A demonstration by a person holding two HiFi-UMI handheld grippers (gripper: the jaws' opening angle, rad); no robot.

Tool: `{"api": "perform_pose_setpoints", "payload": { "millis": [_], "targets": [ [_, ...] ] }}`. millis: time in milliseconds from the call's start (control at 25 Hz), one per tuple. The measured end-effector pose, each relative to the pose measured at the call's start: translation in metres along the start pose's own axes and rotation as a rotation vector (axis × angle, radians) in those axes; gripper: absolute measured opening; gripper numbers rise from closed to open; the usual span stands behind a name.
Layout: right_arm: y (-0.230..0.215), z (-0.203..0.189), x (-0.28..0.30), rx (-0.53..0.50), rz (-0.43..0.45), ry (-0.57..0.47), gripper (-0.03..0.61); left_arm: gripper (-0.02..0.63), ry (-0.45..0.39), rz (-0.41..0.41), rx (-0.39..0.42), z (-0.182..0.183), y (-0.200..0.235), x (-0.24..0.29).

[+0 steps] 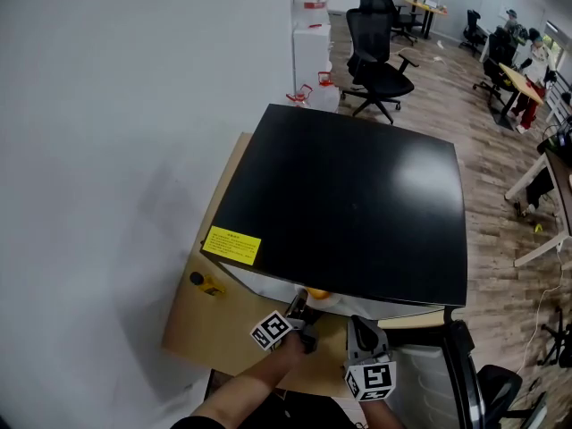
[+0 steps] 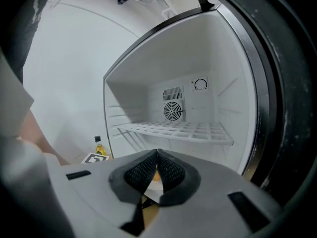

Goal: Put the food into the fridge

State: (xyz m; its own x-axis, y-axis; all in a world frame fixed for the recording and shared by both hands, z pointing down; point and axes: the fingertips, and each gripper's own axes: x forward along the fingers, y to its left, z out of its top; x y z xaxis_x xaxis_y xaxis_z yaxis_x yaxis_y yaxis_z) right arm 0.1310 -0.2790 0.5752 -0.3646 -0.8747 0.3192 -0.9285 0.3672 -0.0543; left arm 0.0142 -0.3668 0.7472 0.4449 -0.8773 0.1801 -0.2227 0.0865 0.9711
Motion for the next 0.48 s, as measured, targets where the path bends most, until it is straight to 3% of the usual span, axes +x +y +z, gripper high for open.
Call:
{"api": "perform_pose_setpoints", "payload": {
  "millis": [480],
  "targets": [
    [0.013,-0.019,-0.016,0.005,0.0,0.031,0.06,0.023,0.014,0.064,-0.004,0.002,0.014,0.018]
  ]
}}
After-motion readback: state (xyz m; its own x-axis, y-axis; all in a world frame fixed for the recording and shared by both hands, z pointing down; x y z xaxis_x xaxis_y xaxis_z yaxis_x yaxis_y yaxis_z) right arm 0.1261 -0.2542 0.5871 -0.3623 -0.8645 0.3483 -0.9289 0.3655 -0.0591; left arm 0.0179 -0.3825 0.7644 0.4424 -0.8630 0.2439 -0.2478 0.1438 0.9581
